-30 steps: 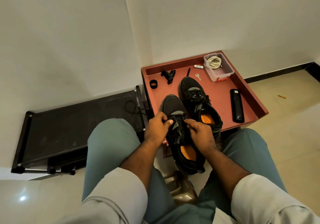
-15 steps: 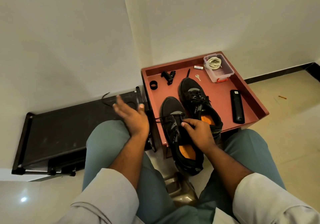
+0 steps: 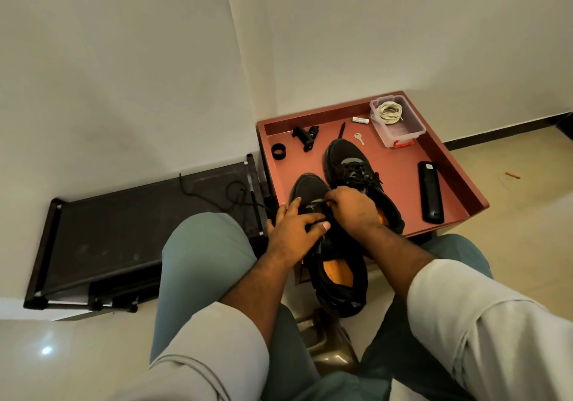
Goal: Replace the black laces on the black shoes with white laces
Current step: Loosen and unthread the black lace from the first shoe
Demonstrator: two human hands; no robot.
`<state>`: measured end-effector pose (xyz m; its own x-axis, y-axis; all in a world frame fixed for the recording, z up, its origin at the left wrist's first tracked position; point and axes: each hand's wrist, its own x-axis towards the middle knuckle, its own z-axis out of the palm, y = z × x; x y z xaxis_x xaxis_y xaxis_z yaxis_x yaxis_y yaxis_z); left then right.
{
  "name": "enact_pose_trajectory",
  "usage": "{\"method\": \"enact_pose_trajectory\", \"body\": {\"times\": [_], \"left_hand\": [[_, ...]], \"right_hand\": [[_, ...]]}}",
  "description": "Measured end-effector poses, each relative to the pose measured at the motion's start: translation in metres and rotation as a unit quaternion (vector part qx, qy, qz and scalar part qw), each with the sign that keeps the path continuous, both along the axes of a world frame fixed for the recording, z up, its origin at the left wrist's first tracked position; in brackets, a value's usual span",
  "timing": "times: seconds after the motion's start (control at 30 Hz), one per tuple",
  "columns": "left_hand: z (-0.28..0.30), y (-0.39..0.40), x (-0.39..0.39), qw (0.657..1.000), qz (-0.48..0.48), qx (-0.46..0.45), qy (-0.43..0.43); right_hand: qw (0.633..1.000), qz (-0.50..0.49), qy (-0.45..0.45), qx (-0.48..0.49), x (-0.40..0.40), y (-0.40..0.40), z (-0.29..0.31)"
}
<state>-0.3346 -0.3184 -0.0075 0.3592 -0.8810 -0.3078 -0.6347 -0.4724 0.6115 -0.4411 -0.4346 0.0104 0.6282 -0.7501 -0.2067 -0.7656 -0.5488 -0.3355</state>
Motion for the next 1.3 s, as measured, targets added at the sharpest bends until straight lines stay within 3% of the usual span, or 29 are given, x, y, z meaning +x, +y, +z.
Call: {"method": "enact_pose_trajectory", "body": {"times": [0.1, 0.2, 0.23, 0.33, 0.37, 0.43, 0.5, 0.6, 0.7, 0.8, 0.9, 1.0, 1.1, 1.2, 1.23, 1.3], "left_hand": [[-0.002, 0.000, 0.001, 1.000, -0.006, 0.017, -0.020], [-0.004, -0.001, 0.002, 0.999, -0.003, 0.018, -0.029], [-0.004, -0.002, 0.002, 0.999, -0.004, 0.020, -0.033], [-0.002, -0.002, 0.001, 0.999, -0.013, 0.026, -0.039], [-0.002, -0.002, 0.001, 0.999, -0.017, 0.027, -0.039], [-0.001, -0.001, 0.001, 0.999, -0.022, 0.026, -0.041], [-0.002, -0.002, 0.001, 0.998, -0.025, 0.021, -0.044], [-0.002, -0.004, 0.000, 0.998, -0.032, 0.018, -0.047], [-0.001, -0.004, -0.001, 0.998, -0.037, 0.024, -0.054], [0.001, -0.003, 0.001, 0.996, -0.046, 0.034, -0.061], [0.002, -0.002, 0.002, 0.995, -0.049, 0.048, -0.072], [0.002, -0.003, 0.003, 0.993, -0.048, 0.057, -0.096], [0.003, -0.005, 0.003, 0.991, -0.043, 0.062, -0.111], [0.003, -0.006, 0.001, 0.991, -0.035, 0.061, -0.110], [0.002, -0.006, 0.001, 0.992, -0.032, 0.058, -0.108], [0.002, -0.007, 0.001, 0.992, -0.032, 0.055, -0.110]], "right_hand": [[0.998, -0.026, -0.061, -0.020, -0.008, -0.011, 0.007], [0.962, -0.159, -0.218, -0.053, -0.027, -0.042, 0.033], [0.934, -0.225, -0.267, -0.078, -0.037, -0.057, 0.044], [0.801, -0.432, -0.401, -0.108, -0.070, -0.106, 0.067], [0.790, -0.455, -0.398, -0.097, -0.079, -0.113, 0.067], [0.857, -0.412, -0.299, -0.079, -0.084, -0.109, 0.057], [0.935, -0.292, -0.174, -0.104, -0.078, -0.086, 0.044], [0.989, -0.050, -0.098, -0.095, -0.055, -0.047, 0.024], [0.989, 0.134, 0.016, -0.062, -0.026, -0.021, 0.006], [0.967, 0.173, 0.137, -0.130, -0.008, -0.011, -0.001], [0.948, 0.197, 0.178, -0.178, -0.002, -0.015, 0.007], [0.969, 0.156, 0.128, -0.141, -0.012, -0.032, 0.023], [0.991, -0.023, -0.078, -0.106, -0.037, -0.067, 0.052], [0.925, -0.255, -0.265, -0.094, -0.071, -0.114, 0.078], [0.910, -0.290, -0.277, -0.103, -0.079, -0.123, 0.081], [0.936, -0.272, -0.181, -0.126, -0.082, -0.121, 0.078]]}}
